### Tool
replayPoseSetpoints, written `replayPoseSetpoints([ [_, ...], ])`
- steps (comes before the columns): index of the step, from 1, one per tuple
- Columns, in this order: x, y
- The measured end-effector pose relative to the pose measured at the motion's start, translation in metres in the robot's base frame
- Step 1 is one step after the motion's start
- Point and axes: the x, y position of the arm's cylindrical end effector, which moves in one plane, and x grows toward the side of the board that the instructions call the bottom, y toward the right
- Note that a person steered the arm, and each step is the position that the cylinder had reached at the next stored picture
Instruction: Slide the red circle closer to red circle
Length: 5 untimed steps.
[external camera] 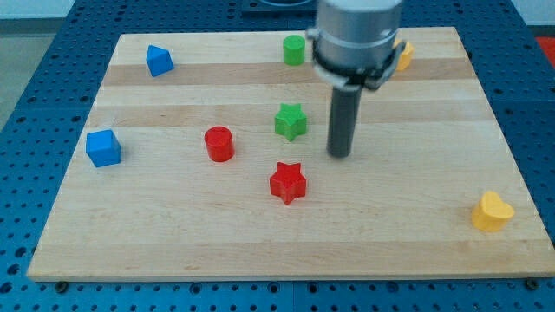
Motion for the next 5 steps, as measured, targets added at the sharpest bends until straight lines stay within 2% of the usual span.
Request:
replayPoseSetpoints([
  [1, -0.103, -0.001],
  [2, -0.145, -0.071],
  [4, -0.120, -0.273],
  [5, -0.076, -0.316],
])
